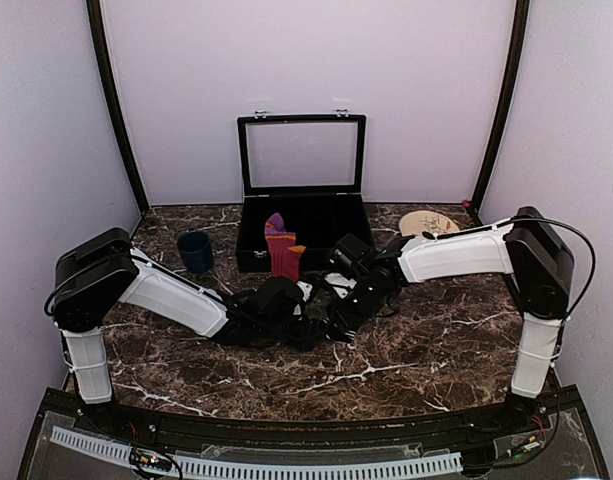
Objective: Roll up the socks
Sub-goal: Roll the sock at the center of the board.
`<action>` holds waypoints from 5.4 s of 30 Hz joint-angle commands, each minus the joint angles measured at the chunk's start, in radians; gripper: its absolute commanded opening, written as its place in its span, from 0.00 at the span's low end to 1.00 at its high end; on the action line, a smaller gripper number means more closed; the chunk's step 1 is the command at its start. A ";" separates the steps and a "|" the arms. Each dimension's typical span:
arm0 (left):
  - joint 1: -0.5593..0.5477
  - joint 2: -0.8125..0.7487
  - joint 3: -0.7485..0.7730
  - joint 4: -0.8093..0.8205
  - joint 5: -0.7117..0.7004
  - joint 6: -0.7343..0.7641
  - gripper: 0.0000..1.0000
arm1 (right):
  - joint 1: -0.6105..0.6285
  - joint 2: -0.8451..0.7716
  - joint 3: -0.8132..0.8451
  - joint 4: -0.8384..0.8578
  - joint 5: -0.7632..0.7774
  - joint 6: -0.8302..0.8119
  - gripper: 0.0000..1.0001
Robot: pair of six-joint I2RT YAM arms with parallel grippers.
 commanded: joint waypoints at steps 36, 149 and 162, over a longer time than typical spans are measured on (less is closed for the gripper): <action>-0.003 0.098 0.121 -0.123 -0.011 0.008 0.48 | -0.037 -0.306 -0.345 0.159 0.152 0.127 0.49; 0.109 0.195 0.308 -0.415 0.276 0.057 0.25 | 0.093 -0.057 -0.332 0.346 0.311 -0.312 0.17; 0.109 0.205 0.284 -0.381 0.282 0.051 0.21 | 0.095 -0.087 -0.318 0.301 0.347 -0.288 0.51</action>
